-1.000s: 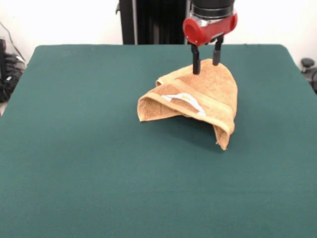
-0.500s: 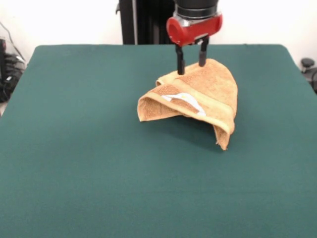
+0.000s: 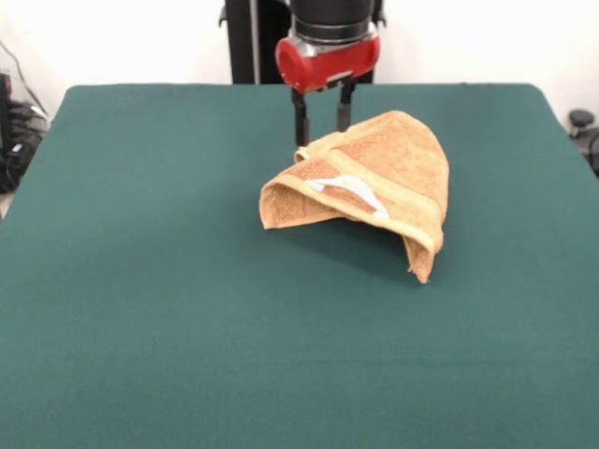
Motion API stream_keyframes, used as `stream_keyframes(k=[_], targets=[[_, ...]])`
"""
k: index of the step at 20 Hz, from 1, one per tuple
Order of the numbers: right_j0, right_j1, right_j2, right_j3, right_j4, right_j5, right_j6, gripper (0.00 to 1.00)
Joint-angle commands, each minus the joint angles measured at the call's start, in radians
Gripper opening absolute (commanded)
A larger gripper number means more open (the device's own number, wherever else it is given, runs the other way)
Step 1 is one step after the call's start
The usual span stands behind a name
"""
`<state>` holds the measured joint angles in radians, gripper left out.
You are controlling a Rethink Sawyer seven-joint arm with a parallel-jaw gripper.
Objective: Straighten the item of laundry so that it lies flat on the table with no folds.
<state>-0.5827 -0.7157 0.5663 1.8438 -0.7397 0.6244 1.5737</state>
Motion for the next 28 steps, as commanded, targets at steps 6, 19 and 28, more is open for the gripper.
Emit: stream_keyframes(k=[6,19,28], targets=[[0.020,0.132,-0.037,0.058,-0.091,0.005,-0.050,1.00],[0.007,0.170,-0.018,0.075,-0.080,0.010,-0.070,1.00],[0.015,0.228,-0.028,0.024,-0.125,-0.037,-0.068,1.00]])
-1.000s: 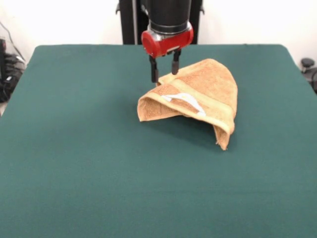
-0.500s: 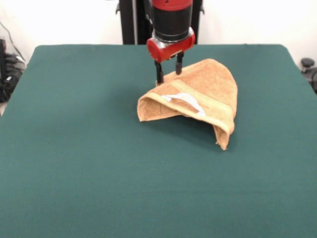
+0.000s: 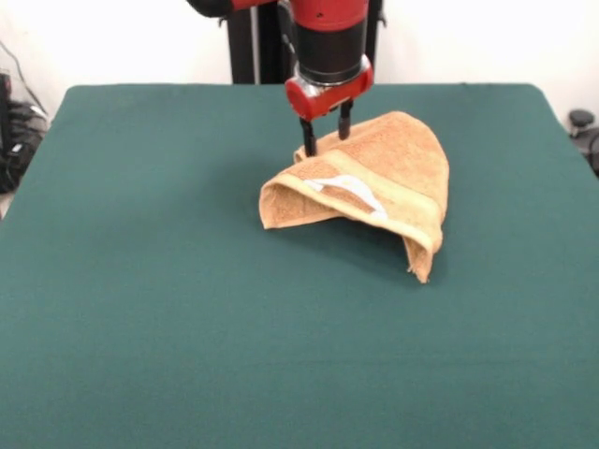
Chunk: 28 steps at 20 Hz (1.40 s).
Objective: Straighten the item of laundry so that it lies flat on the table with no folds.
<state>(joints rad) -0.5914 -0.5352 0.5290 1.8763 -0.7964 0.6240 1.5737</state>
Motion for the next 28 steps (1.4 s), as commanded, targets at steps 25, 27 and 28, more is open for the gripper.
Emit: stream_keyframes(k=[25,27,28], targets=[[0.073,0.182,-0.005,-0.118,-0.183,-0.126,-0.072,1.00],[0.079,0.175,-0.016,-0.117,-0.176,-0.098,-0.068,0.00],[0.076,0.171,-0.014,-0.111,-0.175,-0.104,-0.065,0.00]])
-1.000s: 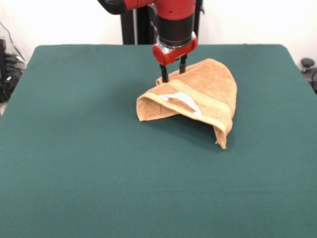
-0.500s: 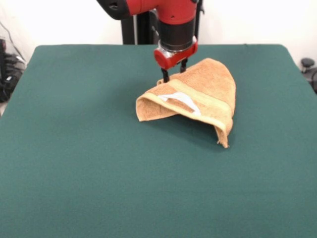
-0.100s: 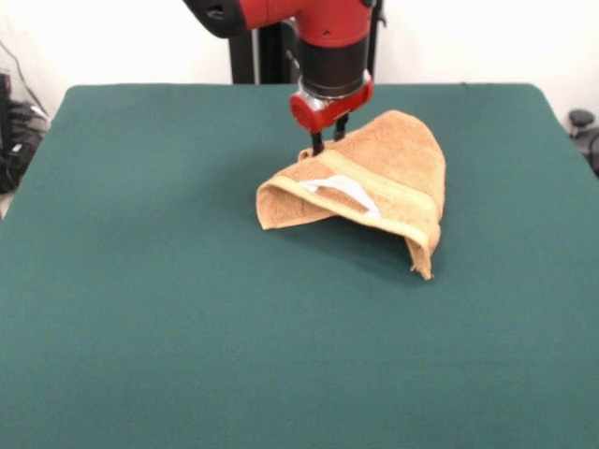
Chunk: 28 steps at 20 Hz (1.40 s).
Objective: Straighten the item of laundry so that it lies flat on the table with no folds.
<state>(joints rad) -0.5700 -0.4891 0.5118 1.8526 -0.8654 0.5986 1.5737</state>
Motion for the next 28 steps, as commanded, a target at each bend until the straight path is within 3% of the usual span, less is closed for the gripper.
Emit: stream_keyframes(k=[1,14,20,28], targets=[[0.051,0.120,0.005,-0.081,-0.106,-0.084,-0.062,0.00],[0.043,0.009,0.021,0.001,-0.017,0.018,-0.058,0.00],[0.044,-0.154,0.000,0.095,0.074,0.186,-0.084,0.00],[0.039,-0.259,-0.017,0.131,0.076,0.278,-0.120,0.00]])
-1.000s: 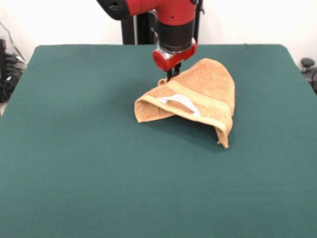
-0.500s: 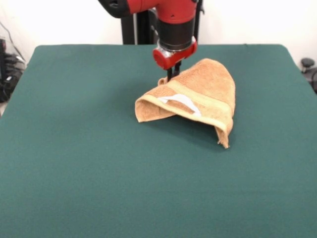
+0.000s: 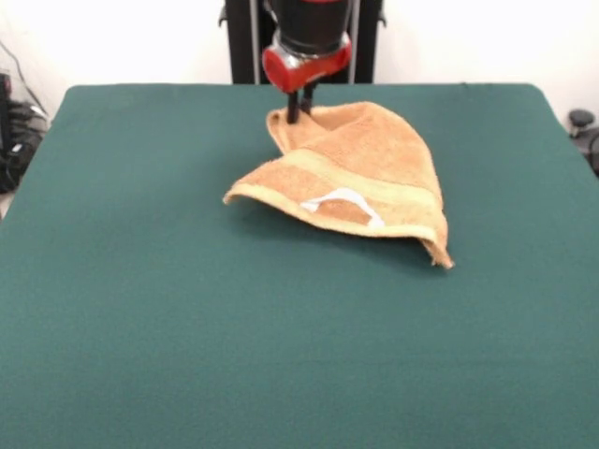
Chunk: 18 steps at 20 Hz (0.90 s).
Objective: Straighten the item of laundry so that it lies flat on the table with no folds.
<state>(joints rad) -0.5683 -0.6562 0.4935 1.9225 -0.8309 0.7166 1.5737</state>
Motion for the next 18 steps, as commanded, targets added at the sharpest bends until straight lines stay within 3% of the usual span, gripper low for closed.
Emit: stream_keyframes(k=[1,11,18], targets=[[0.038,-0.099,0.004,0.063,0.043,0.165,-0.116,0.00],[0.045,-0.108,0.017,0.050,0.019,0.188,-0.100,0.00],[0.073,-0.065,-0.007,-0.013,-0.056,0.157,-0.083,0.00]])
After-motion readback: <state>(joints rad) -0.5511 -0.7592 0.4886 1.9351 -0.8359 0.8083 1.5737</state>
